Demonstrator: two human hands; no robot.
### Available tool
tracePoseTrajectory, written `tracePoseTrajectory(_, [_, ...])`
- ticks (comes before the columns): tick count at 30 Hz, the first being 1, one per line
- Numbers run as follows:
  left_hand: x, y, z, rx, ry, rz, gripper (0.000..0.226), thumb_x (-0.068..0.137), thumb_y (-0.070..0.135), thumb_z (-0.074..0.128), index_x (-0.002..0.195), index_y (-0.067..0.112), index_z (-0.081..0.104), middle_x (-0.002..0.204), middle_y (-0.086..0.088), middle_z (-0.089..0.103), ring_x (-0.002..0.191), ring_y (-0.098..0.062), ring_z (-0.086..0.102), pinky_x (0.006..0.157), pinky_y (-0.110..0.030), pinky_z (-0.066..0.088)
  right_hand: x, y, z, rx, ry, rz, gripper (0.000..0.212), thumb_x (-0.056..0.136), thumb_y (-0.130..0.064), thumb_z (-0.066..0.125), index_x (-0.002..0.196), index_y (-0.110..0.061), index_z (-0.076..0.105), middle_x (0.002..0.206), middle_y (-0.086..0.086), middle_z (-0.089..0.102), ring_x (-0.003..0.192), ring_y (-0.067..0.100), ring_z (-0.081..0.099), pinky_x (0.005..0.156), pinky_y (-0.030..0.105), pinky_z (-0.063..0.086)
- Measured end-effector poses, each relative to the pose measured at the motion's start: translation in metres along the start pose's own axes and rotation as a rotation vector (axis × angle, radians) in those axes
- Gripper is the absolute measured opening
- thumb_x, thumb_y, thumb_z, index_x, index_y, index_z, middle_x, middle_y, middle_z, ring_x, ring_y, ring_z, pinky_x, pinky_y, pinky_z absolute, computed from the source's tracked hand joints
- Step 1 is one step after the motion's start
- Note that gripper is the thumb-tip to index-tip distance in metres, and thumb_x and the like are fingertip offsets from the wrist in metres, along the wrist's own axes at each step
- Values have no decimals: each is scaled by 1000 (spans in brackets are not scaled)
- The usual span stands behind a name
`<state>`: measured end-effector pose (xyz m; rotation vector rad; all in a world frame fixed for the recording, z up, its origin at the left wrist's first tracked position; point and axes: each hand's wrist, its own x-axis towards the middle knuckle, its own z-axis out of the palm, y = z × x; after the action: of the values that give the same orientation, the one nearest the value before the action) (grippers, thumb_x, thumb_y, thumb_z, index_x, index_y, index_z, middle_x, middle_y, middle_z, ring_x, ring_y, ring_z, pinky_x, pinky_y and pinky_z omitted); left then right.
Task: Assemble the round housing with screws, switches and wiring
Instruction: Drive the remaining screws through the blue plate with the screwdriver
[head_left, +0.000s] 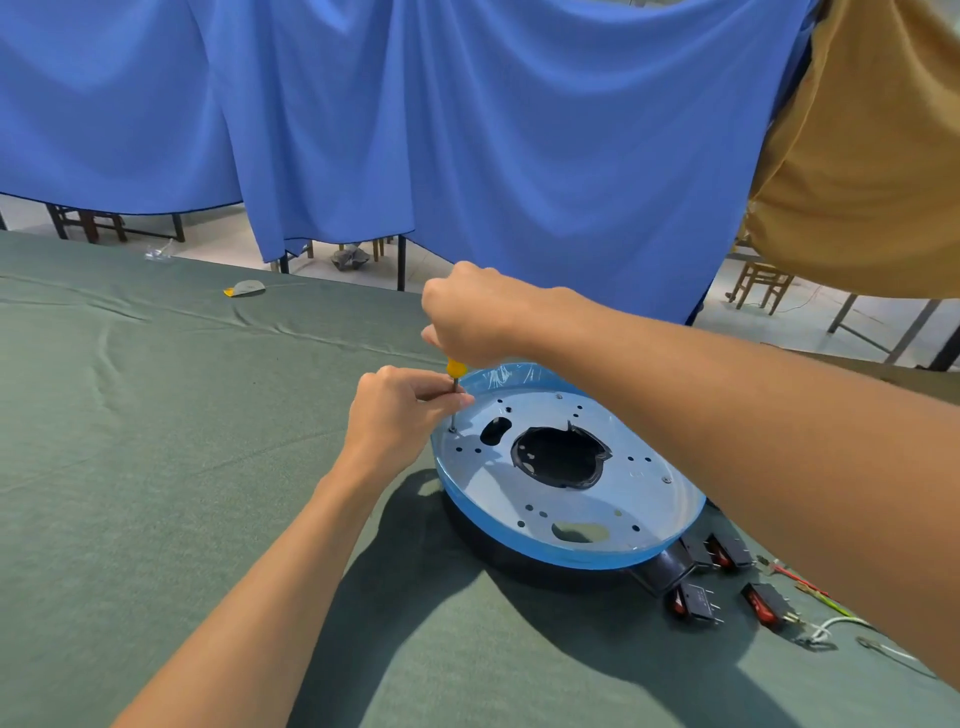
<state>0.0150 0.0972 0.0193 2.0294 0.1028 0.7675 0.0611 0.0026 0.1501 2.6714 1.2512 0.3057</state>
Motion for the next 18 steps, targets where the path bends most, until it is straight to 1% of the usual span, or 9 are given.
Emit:
tracePoseTrajectory(3, [0,-2,-1,12,-23,12,6,81,17,78,76,15,79,70,-14,71,59,-28,51,64,-52,49,2,-2,-6,8,-67,-28,35,97,-37,52,69,-18,41,76,5,45,57,20,56,49,28,40])
tracePoseTrajectory(6, [0,-4,-3,-13,-74,-3,11,88,16,71,83,21,79,82,-2,76,74,-32,64,78,-53,52,3,-2,-12,-12,-123,-92,9,88,-25,65,86,-19,59,90,7,54,75,27,64,60,36,54])
tracePoseTrajectory(7, [0,-4,-3,-13,-93,-4,12,89,16,69,85,22,79,85,-1,77,75,-27,63,82,-54,52,3,0,-11,-6,-105,-87,10,88,-20,64,83,-20,56,88,6,51,74,26,62,59,35,52])
tracePoseTrajectory(9, [-1,-2,-2,2,-102,12,10,89,16,70,89,19,79,85,-5,76,73,-23,62,83,-54,51,1,3,-6,7,-43,-48,31,93,-24,59,69,-21,39,78,3,39,62,21,48,50,29,38])
tracePoseTrajectory(11, [-1,1,0,1,-49,1,8,82,16,78,89,14,80,80,1,75,77,-22,68,81,-48,55,-1,5,-1,15,0,-14,39,97,-28,50,65,-21,29,72,2,33,58,18,37,50,29,30])
tracePoseTrajectory(13, [-1,2,0,23,-34,-10,7,79,15,80,86,15,80,77,2,75,78,-24,69,77,-45,55,-2,5,-2,19,-37,8,39,96,-34,50,64,-20,33,71,3,38,59,19,43,52,29,35])
tracePoseTrajectory(15, [-1,1,-2,62,-81,3,6,83,14,76,87,16,80,79,-3,76,84,-29,68,78,-47,54,-1,3,-9,-13,-102,-31,30,90,-40,59,70,-20,49,77,3,50,67,23,58,56,32,46])
tracePoseTrajectory(17, [0,1,-3,58,-124,-5,10,87,13,72,93,16,79,86,1,77,93,-26,69,83,-47,54,0,2,-13,-10,-113,-85,15,87,-30,65,78,-21,55,83,4,54,79,26,62,58,33,49])
tracePoseTrajectory(18, [0,1,-4,49,-143,-8,12,89,13,70,97,15,78,88,5,77,95,-22,69,86,-45,54,0,2,-12,8,-87,-94,19,88,-24,63,74,-23,50,81,3,50,78,25,59,55,31,45])
